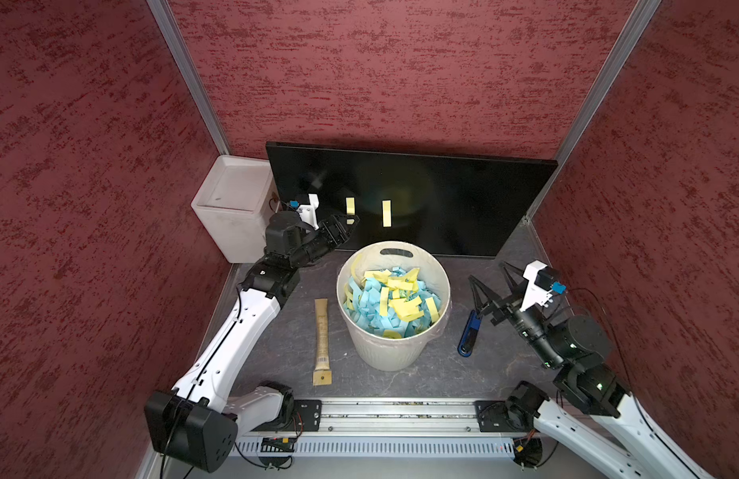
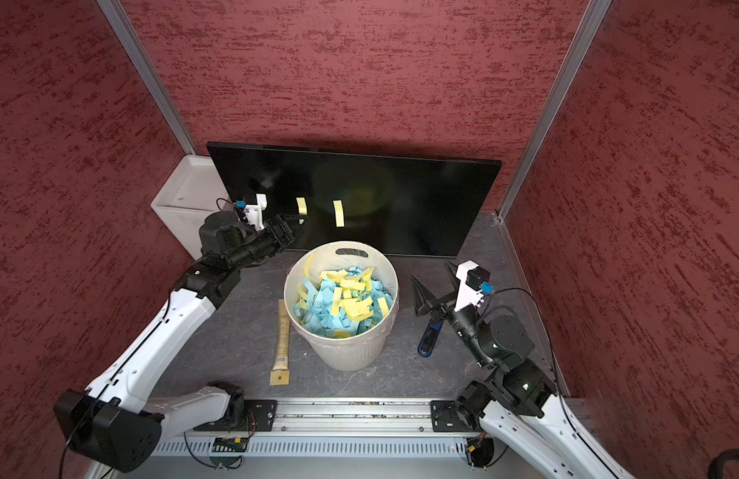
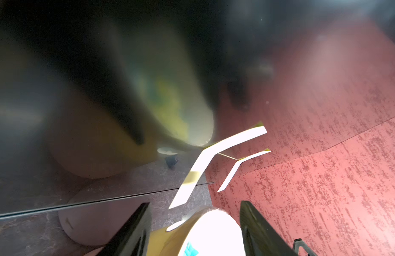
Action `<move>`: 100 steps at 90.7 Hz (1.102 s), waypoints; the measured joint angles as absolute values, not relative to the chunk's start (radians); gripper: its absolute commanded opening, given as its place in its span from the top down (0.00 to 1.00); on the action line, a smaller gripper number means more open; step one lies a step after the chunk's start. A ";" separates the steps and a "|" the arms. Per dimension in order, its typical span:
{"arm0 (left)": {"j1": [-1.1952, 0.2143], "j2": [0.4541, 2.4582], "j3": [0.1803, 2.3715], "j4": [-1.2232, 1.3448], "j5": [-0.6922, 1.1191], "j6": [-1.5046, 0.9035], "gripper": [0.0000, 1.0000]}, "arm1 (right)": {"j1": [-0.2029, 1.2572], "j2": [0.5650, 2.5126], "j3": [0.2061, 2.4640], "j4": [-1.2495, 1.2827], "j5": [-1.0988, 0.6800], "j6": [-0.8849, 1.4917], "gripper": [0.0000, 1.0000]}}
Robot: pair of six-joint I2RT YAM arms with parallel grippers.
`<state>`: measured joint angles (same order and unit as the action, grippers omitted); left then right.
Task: Remove the sticky note from the monitor
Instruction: Tear off the sticky note from the monitor.
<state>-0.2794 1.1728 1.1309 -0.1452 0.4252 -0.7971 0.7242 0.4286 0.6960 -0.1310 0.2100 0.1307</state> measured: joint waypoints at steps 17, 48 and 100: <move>-0.281 1.174 1.131 -0.117 0.405 -0.797 0.50 | 0.724 0.419 0.696 -0.131 0.223 0.130 0.02; -0.281 1.174 1.129 -0.095 0.371 -0.810 0.67 | 0.724 0.416 0.696 -0.131 0.241 0.130 0.02; -0.278 1.165 1.102 -0.087 0.361 -0.824 1.00 | 0.724 0.428 0.696 -0.131 0.242 0.130 0.02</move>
